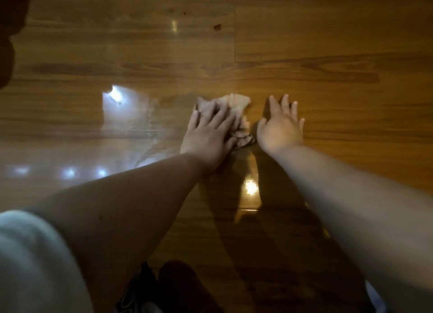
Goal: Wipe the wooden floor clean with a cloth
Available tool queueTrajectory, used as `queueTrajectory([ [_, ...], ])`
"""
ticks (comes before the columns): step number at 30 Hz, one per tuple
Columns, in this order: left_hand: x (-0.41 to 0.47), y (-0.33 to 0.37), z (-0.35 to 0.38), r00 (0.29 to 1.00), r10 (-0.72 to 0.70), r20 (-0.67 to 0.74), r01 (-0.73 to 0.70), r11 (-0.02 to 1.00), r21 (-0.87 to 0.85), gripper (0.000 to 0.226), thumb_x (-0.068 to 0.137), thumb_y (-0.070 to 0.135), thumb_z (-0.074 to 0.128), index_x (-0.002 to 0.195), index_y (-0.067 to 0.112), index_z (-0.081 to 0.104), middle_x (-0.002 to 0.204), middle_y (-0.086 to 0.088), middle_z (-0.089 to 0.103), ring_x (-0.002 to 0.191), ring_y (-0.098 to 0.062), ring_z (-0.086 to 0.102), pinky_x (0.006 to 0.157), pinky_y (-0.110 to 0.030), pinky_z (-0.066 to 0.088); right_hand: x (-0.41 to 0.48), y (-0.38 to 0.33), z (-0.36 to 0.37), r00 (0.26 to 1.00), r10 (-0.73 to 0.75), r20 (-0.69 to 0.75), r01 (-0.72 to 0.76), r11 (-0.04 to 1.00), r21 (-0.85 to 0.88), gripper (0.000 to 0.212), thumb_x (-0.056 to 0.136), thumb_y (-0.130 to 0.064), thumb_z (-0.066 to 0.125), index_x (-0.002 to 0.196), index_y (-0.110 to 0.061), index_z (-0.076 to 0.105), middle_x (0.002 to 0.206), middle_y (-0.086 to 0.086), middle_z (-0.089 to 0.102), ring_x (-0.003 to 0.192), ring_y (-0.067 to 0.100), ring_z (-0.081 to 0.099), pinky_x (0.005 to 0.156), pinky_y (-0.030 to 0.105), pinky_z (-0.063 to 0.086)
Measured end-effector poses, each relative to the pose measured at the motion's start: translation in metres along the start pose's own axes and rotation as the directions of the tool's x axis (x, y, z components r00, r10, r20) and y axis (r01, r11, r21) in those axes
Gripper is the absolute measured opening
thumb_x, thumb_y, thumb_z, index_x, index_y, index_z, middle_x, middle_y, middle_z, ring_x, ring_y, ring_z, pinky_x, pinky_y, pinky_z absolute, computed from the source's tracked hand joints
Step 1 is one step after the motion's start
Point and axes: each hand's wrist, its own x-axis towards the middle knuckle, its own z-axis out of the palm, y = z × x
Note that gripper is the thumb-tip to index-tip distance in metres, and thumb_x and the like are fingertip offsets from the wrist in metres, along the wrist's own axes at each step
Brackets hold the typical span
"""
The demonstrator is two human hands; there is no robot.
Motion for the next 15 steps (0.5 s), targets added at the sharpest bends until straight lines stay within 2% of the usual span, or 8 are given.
queueTrajectory([
  [2,-0.002,-0.028,-0.006,0.999,0.019,-0.028,-0.019,1.0,0.01,0.055,0.095,0.043,0.041,0.145,0.022,0.035,0.16,0.001,0.015,0.147,-0.019,0.007,0.117,-0.043,0.006,0.002,0.002,0.002,1.0,-0.014,-0.007,0.014,0.999,-0.031,0.061,0.098,-0.029,0.037,0.154,-0.028,0.013,0.163,0.0,-0.004,0.149,0.023,-0.008,0.12,0.047,0.0],
  [4,-0.004,-0.072,-0.021,0.98,-0.173,-0.098,0.167,0.984,-0.066,0.048,0.092,0.037,0.047,0.135,0.016,0.046,0.153,-0.009,0.033,0.14,-0.028,0.029,0.111,-0.044,0.024,0.004,-0.002,0.003,0.999,-0.034,-0.019,0.033,0.999,-0.037,0.061,0.099,-0.029,0.038,0.154,-0.03,0.012,0.163,-0.002,-0.005,0.149,0.023,-0.009,0.12,0.047,-0.002],
  [5,-0.007,-0.098,-0.03,0.94,-0.319,-0.122,0.304,0.944,-0.131,0.046,0.09,0.037,0.048,0.132,0.016,0.047,0.146,-0.013,0.039,0.133,-0.033,0.038,0.106,-0.044,0.031,0.005,-0.006,0.005,0.999,-0.049,-0.021,0.048,0.998,-0.033,0.061,0.099,-0.029,0.038,0.154,-0.032,0.011,0.163,-0.003,-0.006,0.149,0.022,-0.01,0.12,0.047,-0.003],
  [8,-0.011,-0.141,-0.047,0.764,-0.641,-0.077,0.621,0.762,-0.184,0.053,0.095,0.03,0.043,0.146,0.027,0.031,0.152,-0.007,0.029,0.135,-0.036,0.028,0.111,-0.046,0.025,0.013,-0.021,0.01,0.991,-0.124,-0.05,0.123,0.992,-0.019,0.061,0.099,-0.028,0.039,0.153,-0.035,0.011,0.162,-0.004,-0.005,0.148,0.023,-0.01,0.118,0.046,-0.005],
  [11,0.009,-0.1,-0.036,0.642,-0.763,-0.079,0.738,0.642,-0.208,0.052,0.094,0.037,0.042,0.145,0.032,0.032,0.158,0.004,0.018,0.144,-0.032,0.012,0.114,-0.058,0.012,0.022,-0.033,0.017,0.982,-0.176,-0.075,0.174,0.984,-0.038,0.059,0.099,-0.028,0.037,0.152,-0.037,0.012,0.163,-0.004,-0.004,0.148,0.023,-0.01,0.117,0.046,-0.007],
  [12,0.015,-0.075,-0.029,0.672,-0.736,-0.083,0.712,0.672,-0.202,0.053,0.093,0.041,0.041,0.144,0.03,0.033,0.159,0.004,0.018,0.145,-0.031,0.008,0.113,-0.06,0.008,0.025,-0.034,0.019,0.981,-0.179,-0.074,0.175,0.983,-0.056,0.059,0.1,-0.028,0.036,0.152,-0.038,0.012,0.163,-0.004,-0.005,0.148,0.023,-0.01,0.117,0.046,-0.007],
  [13,0.019,-0.05,-0.02,0.754,-0.649,-0.101,0.629,0.758,-0.173,0.052,0.093,0.043,0.042,0.142,0.027,0.035,0.158,0.002,0.019,0.146,-0.031,0.007,0.114,-0.06,0.005,0.027,-0.034,0.02,0.983,-0.171,-0.07,0.166,0.983,-0.074,0.059,0.1,-0.029,0.036,0.152,-0.038,0.012,0.162,-0.004,-0.005,0.148,0.023,-0.011,0.117,0.047,-0.006],
  [15,0.021,-0.007,-0.005,0.942,-0.317,-0.109,0.304,0.945,-0.121,0.047,0.094,0.045,0.041,0.138,0.027,0.043,0.157,0.001,0.025,0.146,-0.03,0.009,0.113,-0.058,0.002,0.03,-0.03,0.02,0.992,-0.116,-0.054,0.11,0.989,-0.103,0.058,0.1,-0.03,0.035,0.152,-0.038,0.011,0.162,-0.004,-0.008,0.148,0.024,-0.012,0.118,0.049,-0.005],
])
